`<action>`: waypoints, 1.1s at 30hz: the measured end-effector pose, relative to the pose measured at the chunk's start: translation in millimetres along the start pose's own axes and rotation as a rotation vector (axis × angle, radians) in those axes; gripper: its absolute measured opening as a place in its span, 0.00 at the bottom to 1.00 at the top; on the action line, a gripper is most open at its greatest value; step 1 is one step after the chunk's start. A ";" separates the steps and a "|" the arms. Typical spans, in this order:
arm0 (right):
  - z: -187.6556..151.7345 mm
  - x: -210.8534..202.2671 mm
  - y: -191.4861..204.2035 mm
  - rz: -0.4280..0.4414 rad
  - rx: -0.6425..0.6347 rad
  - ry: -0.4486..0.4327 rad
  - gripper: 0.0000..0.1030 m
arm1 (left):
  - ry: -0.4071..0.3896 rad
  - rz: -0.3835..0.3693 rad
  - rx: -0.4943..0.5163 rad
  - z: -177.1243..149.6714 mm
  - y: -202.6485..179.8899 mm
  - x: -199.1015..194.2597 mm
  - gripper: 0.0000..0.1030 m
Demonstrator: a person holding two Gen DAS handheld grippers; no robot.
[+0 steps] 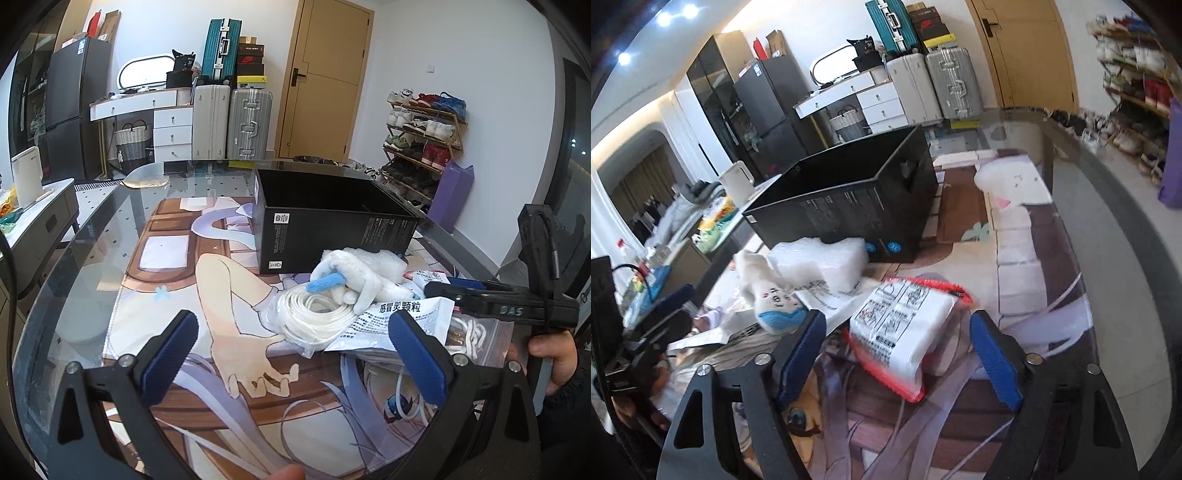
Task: Organize soft objects
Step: 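Lower the right tool onto the white-and-red printed bag and grasp it, then grasp the green-and-white packet with the left tool while the right tool holds the bag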
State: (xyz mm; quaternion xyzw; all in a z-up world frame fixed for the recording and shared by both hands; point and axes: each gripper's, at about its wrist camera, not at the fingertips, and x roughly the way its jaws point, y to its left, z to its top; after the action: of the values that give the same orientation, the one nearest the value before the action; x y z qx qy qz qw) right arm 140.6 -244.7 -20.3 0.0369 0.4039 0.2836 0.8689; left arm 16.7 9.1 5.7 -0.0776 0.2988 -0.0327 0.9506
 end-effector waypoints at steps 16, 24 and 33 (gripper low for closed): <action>-2.5 -10.3 4.1 -0.090 -0.082 -0.022 0.46 | 0.011 -0.029 -0.007 3.4 -2.5 -3.7 1.00; -9.2 -38.4 8.5 -0.045 -0.097 -0.099 0.46 | 0.024 -0.107 0.023 6.4 -18.8 -15.0 1.00; -21.6 -58.7 15.3 -0.023 -0.112 -0.132 0.46 | 0.034 -0.112 0.112 4.9 -49.5 -27.5 1.00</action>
State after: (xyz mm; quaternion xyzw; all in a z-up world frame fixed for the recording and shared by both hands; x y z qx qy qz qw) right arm 87.8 -266.1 9.8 0.0023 0.3299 0.2926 0.8975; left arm -3.8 -36.0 33.4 -0.0403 0.3079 -0.1038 0.9449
